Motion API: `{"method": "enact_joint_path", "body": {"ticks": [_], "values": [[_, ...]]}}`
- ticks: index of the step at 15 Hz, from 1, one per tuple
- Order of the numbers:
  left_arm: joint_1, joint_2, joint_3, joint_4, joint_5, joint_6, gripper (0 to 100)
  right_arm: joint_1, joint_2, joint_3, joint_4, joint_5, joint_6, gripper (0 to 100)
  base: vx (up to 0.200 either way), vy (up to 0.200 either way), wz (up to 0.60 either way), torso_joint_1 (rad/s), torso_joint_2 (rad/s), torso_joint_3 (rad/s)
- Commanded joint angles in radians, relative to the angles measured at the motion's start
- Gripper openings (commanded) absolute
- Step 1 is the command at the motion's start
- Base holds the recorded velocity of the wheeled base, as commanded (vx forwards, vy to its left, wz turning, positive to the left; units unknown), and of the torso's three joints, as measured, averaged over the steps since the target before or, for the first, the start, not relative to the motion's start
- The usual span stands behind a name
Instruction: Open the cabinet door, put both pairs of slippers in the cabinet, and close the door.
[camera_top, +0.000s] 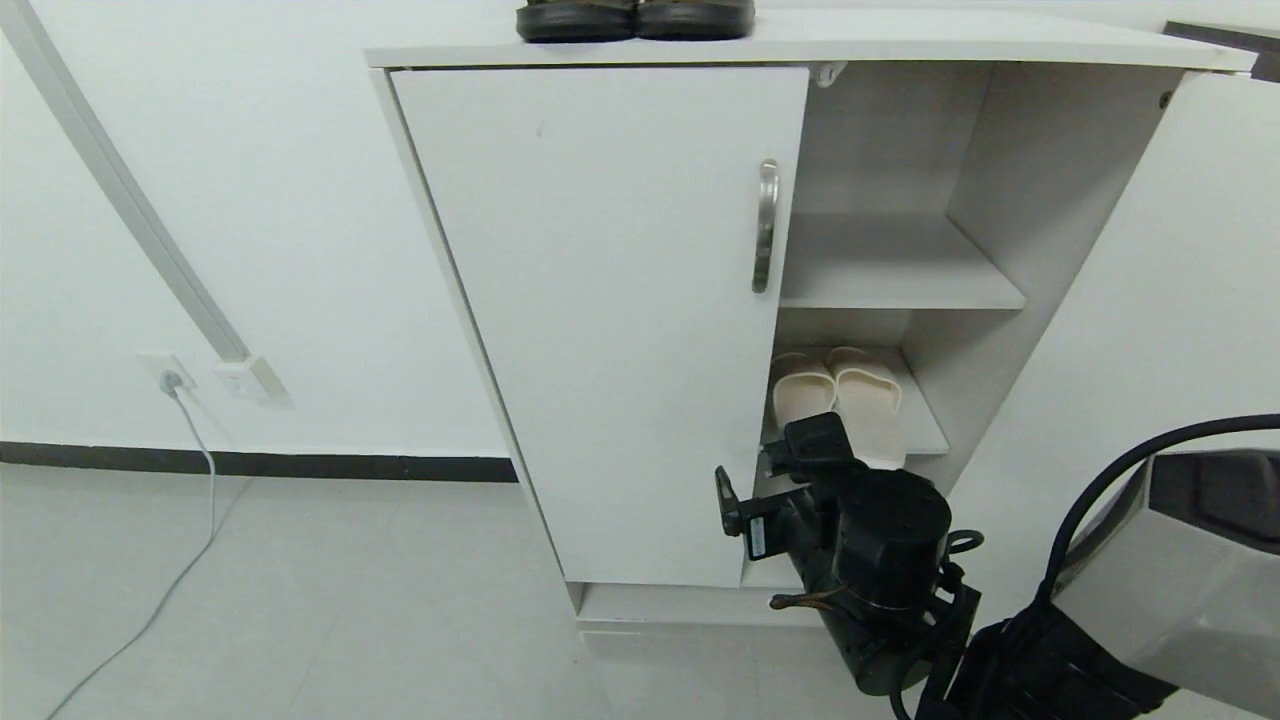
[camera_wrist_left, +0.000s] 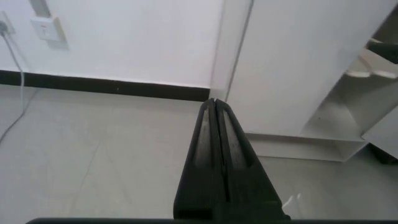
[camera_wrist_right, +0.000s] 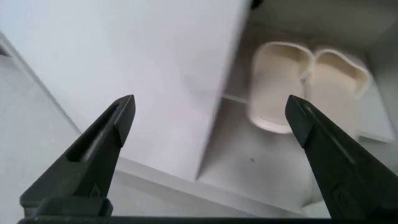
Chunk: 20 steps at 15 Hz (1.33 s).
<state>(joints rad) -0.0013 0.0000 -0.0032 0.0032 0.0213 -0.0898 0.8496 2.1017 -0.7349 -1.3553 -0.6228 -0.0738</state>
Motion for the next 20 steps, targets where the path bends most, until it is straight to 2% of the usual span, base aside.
{"method": "enact_joint_path", "body": {"ticks": [1, 6, 20], "values": [[0.000, 0.002, 0.000, 0.000, 0.000, -0.001, 0, 0.000, 0.001, 0.000, -0.001, 0.000, 0.000, 100, 0.000, 0.200, 0.00, -0.002, 0.00, 0.007], [0.000, 0.002, 0.000, 0.000, 0.002, -0.001, 0, 0.000, 0.001, 0.000, -0.010, 0.002, 0.000, 100, 0.000, 0.200, 0.00, 0.003, 0.00, 0.003], [0.001, 0.002, 0.000, 0.000, 0.003, -0.004, 0, -0.021, 0.001, 0.031, -0.041, 0.008, -0.044, 100, 0.000, 0.000, 0.00, 0.000, 0.00, 0.000]]}}
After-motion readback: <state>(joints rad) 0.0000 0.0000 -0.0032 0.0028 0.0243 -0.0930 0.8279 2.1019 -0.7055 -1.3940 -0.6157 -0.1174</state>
